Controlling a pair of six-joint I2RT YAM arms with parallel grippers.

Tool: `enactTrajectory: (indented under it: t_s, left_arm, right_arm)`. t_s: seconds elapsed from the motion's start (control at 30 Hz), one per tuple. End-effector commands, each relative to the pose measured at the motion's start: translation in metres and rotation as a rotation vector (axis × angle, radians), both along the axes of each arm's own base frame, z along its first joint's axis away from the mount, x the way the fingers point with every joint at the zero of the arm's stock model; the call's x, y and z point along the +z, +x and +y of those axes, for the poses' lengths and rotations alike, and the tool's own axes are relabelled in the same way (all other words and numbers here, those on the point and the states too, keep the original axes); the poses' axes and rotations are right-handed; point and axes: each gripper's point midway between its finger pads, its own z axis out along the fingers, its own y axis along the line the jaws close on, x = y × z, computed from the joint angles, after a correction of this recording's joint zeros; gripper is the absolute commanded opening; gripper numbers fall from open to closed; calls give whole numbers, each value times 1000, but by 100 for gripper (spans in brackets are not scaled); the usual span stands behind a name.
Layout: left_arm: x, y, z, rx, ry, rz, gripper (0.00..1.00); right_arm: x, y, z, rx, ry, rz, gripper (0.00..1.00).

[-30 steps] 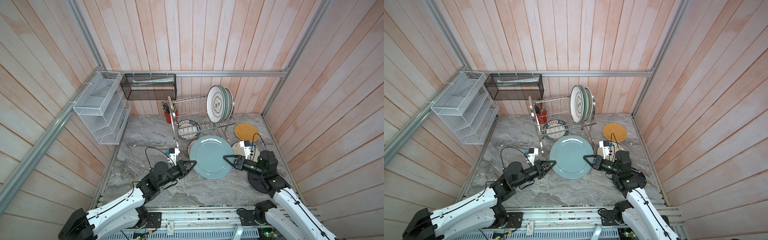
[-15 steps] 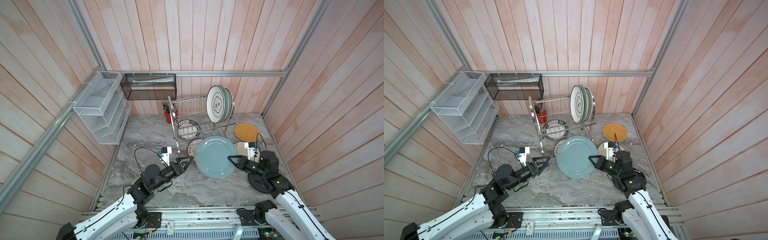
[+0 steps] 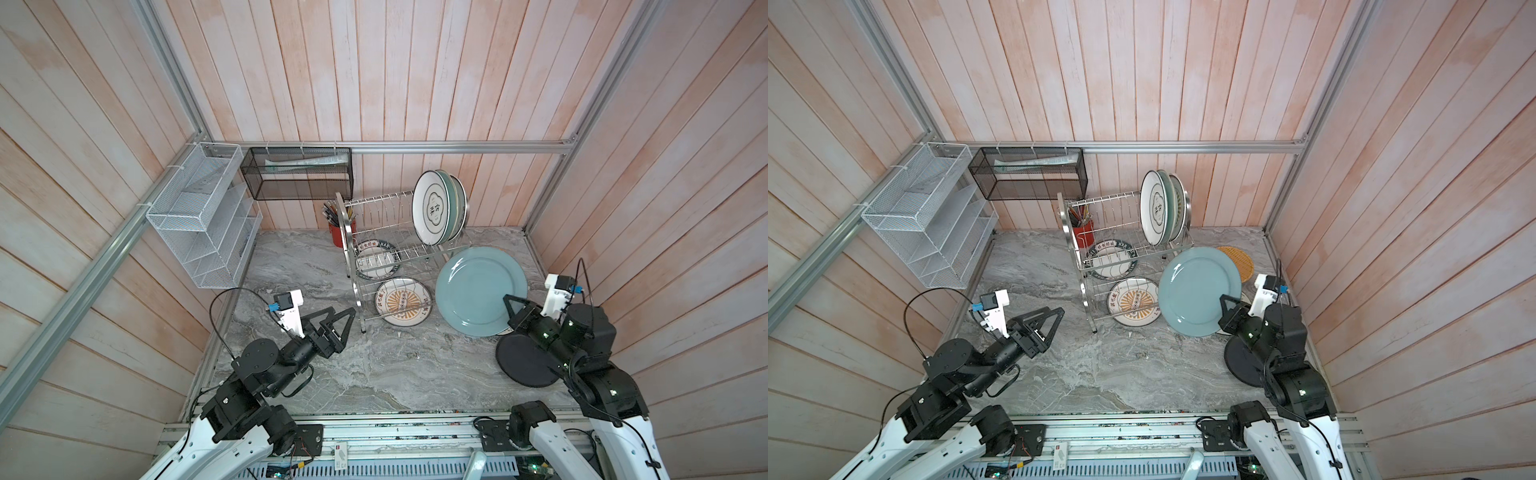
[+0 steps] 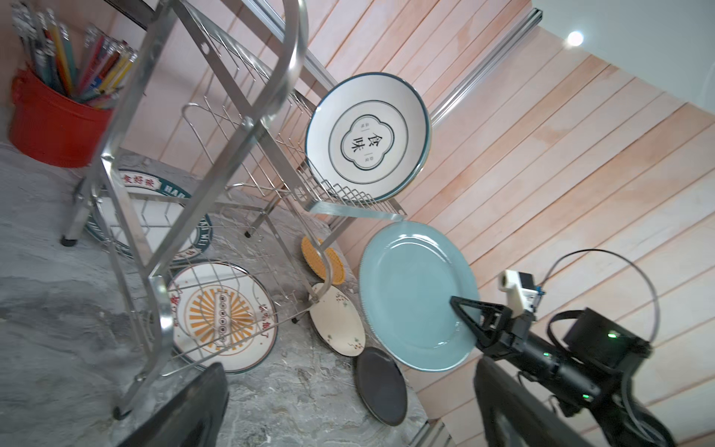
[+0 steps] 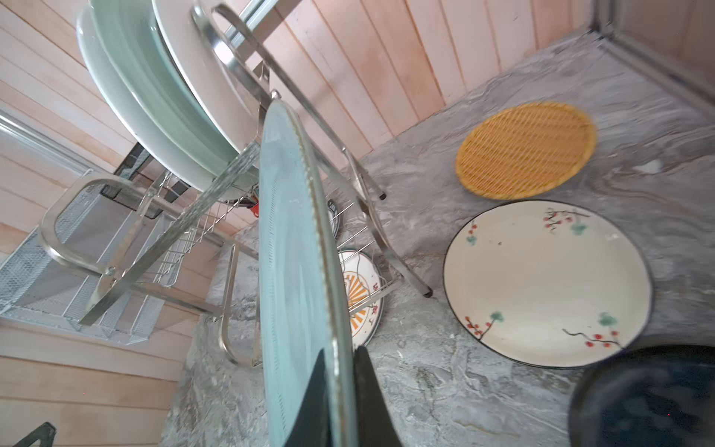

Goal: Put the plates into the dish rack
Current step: 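Lift the teal plate with the right gripper toward the rack while left withdraws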

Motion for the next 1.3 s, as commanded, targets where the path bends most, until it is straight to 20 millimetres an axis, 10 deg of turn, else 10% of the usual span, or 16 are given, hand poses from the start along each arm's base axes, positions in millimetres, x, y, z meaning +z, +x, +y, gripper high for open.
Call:
enactTrajectory:
  t_s: [0.0, 0.23, 0.47, 1.0, 1.27]
  left_arm:
    - [-12, 8, 16, 86, 213, -33, 100]
    - [-23, 13, 21, 114, 308, -49, 100]
    - [-39, 12, 18, 97, 316, -63, 100]
    - [-33, -15, 46, 102, 332, -86, 100]
    - [-30, -18, 48, 98, 331, -104, 100]
  right_arm:
    - [59, -2, -37, -188, -57, -175, 0]
    - [98, -10, -59, -302, -110, -253, 0]
    - [180, -28, -64, -316, -91, -447, 0]
    - [324, 41, -4, -93, -56, -626, 0]
    - [340, 79, 72, -88, -204, -611, 0]
